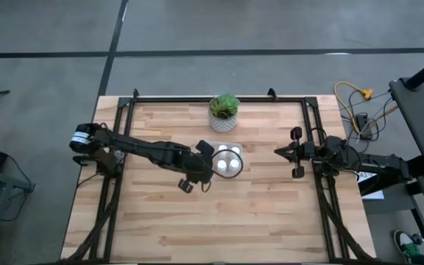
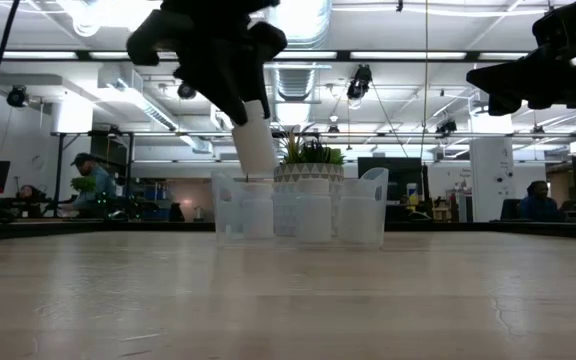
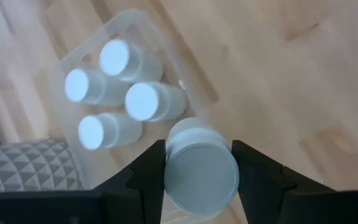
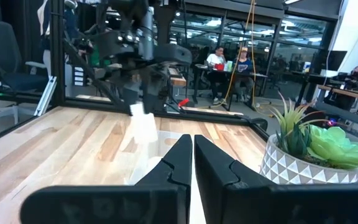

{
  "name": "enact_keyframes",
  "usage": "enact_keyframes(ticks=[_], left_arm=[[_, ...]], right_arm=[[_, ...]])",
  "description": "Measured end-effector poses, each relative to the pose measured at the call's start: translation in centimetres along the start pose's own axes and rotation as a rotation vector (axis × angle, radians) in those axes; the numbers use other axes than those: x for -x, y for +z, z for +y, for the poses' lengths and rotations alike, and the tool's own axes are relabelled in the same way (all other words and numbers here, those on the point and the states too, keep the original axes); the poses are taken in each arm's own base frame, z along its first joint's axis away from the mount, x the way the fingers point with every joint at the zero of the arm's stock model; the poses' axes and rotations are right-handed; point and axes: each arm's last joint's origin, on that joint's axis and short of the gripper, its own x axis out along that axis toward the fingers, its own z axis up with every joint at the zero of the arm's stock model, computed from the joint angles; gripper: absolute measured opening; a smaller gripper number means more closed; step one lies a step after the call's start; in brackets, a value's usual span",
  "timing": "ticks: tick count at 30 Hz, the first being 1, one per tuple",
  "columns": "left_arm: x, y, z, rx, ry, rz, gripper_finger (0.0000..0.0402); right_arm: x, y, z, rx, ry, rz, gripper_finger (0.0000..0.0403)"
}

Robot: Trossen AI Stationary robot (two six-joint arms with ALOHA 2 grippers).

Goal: Pick and place pill bottles into a basket
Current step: Put the white medicine bottle into the transparent bin

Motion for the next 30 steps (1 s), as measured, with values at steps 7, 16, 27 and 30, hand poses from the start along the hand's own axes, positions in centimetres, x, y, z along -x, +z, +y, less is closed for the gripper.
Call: enact_keyframes(ticks=[7, 16, 27, 30], left_arm=[[-0.9, -1.4, 2.3, 0.06, 0.024, 0.043, 0.0141], [-2.6, -3.4, 4.2, 0.133, -0.052, 0.069, 0.0141], [-5.6, -3.8, 3.7, 0.133, -0.143, 0.125, 0.0141], [-6.1, -3.8, 3.6, 0.125, -0.169, 0.124, 0.0141]], right_arm=[[0.0, 0.0, 0.0, 0.0, 0.0, 0.0, 0.0009], [0.0, 0.0, 0.0, 0.0, 0.0, 0.0, 0.0009], [0.0, 0.0, 0.0, 0.0, 0.0, 0.0, 0.0009], [0.0, 0.0, 0.0, 0.0, 0.0, 0.0, 0.0009]])
